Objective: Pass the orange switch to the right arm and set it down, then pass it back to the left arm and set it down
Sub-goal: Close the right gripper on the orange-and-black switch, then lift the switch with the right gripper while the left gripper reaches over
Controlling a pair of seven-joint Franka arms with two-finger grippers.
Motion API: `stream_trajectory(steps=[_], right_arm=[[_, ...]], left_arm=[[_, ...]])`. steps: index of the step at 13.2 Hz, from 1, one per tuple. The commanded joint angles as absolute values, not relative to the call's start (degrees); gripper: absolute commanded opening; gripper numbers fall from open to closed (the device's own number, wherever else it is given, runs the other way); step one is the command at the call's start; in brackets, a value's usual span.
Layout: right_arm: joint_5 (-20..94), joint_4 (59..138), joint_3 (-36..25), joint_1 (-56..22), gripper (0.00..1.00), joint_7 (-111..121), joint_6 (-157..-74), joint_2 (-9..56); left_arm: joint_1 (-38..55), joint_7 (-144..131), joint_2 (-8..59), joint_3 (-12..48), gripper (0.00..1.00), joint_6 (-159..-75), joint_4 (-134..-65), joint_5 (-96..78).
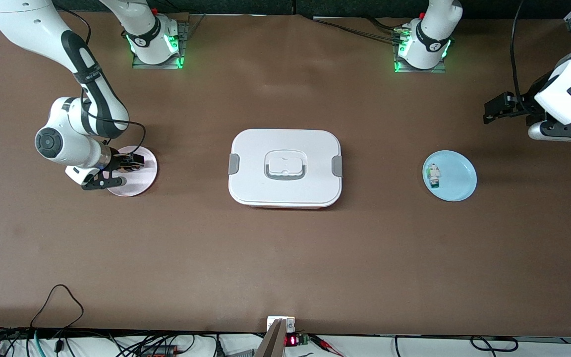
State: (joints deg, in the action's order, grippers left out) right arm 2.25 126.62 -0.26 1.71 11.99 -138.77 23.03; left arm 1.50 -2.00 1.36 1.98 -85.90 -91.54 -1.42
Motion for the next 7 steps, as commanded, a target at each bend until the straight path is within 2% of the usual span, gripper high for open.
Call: stream_trajectory(steps=[1, 2, 4, 7], right_arm=[[3.43, 126.04, 0.09, 2.11, 0.65, 15.37, -139.04, 23.64], [3.43, 125.95, 0.09, 2.11, 0.55, 17.21, -139.04, 23.73], [3.43, 125.95, 0.09, 2.28, 0.44, 20.11, -139.13, 24.26], [3.43, 125.34, 0.17, 2.29, 0.39, 20.48, -138.61, 23.39]], left_arm=[[1.23, -1.85, 1.58, 2.11, 1.0, -84.72, -90.18, -2.55], [1.23, -1.85, 1.67, 2.11, 1.0, -84.99, -90.18, -2.55], [1.23, -1.85, 1.76, 2.11, 1.0, -85.25, -90.18, -2.55], [1.23, -1.85, 1.76, 2.02, 1.0, -85.25, -90.18, -2.55]])
